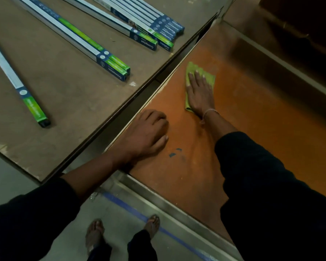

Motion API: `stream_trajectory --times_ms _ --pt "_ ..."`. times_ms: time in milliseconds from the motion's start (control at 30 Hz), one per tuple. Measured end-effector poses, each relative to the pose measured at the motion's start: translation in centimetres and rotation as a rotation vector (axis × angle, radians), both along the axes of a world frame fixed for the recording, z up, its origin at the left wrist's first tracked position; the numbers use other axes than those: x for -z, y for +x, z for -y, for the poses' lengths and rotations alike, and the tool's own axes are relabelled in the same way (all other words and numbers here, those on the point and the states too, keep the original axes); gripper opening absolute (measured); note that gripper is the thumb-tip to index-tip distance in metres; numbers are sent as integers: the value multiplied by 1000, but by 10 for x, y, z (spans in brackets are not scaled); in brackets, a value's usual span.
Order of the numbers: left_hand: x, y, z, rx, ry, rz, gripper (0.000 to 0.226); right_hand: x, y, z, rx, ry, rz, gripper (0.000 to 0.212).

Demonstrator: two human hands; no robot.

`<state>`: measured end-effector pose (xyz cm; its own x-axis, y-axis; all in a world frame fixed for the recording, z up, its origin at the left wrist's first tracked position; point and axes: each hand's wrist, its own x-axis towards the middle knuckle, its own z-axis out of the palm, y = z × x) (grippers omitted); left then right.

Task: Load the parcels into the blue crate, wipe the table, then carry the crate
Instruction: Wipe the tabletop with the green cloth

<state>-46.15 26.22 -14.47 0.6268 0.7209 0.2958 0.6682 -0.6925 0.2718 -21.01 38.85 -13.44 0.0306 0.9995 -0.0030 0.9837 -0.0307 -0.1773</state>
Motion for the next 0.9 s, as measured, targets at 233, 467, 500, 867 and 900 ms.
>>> stream_trajectory --times_ms 233,467,500,867,900 --pt "1 -24 22 72 -121 79 52 2 21 71 425 -39 28 60" --pt "9 -61 68 77 -81 78 48 1 -72 26 -30 10 11 58" --pt "11 -61 72 57 -65 70 49 0 -74 14 -9 12 18 58" --pt "11 -84 87 72 -39 156 37 0 -105 54 -74 3 13 58" --pt "12 -89 93 67 -34 174 36 1 -106 64 -107 5 12 58"
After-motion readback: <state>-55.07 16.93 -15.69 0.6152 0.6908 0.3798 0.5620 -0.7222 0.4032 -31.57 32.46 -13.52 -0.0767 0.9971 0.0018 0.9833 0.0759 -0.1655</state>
